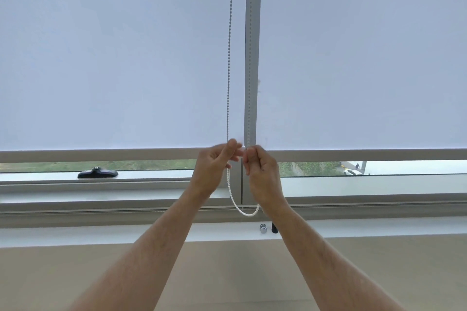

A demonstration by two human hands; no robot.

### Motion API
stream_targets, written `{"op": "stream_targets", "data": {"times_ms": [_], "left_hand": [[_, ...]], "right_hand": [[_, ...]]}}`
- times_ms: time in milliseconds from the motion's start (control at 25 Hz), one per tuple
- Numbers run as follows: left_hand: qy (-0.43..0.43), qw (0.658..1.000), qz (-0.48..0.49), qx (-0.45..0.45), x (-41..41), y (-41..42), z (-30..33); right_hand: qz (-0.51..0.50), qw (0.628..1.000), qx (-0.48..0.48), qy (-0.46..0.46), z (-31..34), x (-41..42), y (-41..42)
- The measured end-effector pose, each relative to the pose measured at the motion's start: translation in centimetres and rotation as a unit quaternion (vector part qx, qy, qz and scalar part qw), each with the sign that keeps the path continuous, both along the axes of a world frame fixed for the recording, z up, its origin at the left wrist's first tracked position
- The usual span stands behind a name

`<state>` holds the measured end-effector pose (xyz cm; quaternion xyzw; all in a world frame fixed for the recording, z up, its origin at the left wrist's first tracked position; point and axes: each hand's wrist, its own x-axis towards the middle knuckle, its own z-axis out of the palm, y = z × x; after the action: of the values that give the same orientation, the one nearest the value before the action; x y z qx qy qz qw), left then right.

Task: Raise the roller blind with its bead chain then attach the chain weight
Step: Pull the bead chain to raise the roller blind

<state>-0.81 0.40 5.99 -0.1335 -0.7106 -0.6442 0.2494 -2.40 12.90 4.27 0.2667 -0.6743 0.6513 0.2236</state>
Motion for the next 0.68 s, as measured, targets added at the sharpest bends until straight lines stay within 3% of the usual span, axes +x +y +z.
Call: {"op": "stream_targets", "data": {"times_ms": [160, 360, 480, 680], "left_hand": [[0.060, 0.998, -0.023, -0.007, -0.5, 1.9, 2.7], [0.069, 0.997, 0.013, -0.039, -1.3, 2.5, 2.1], [0.089, 0.995, 0.027, -0.043, -1.4, 2.0, 1.2], [0.100, 0.990, 0.033, -0.091, -1.4, 1.8, -1.0]], "right_hand": [[-0.005, 1.000, 0.013, -0.016, -2.9, -0.4, 0.2], [0.027, 0.998, 0.027, -0.040, -4.3, -0.9, 1.8], [0.072, 0.995, 0.008, -0.072, -4.0, -1.2, 3.0], [0.032, 0.996, -0.052, -0.065, -0.4, -2.1, 3.2]]}}
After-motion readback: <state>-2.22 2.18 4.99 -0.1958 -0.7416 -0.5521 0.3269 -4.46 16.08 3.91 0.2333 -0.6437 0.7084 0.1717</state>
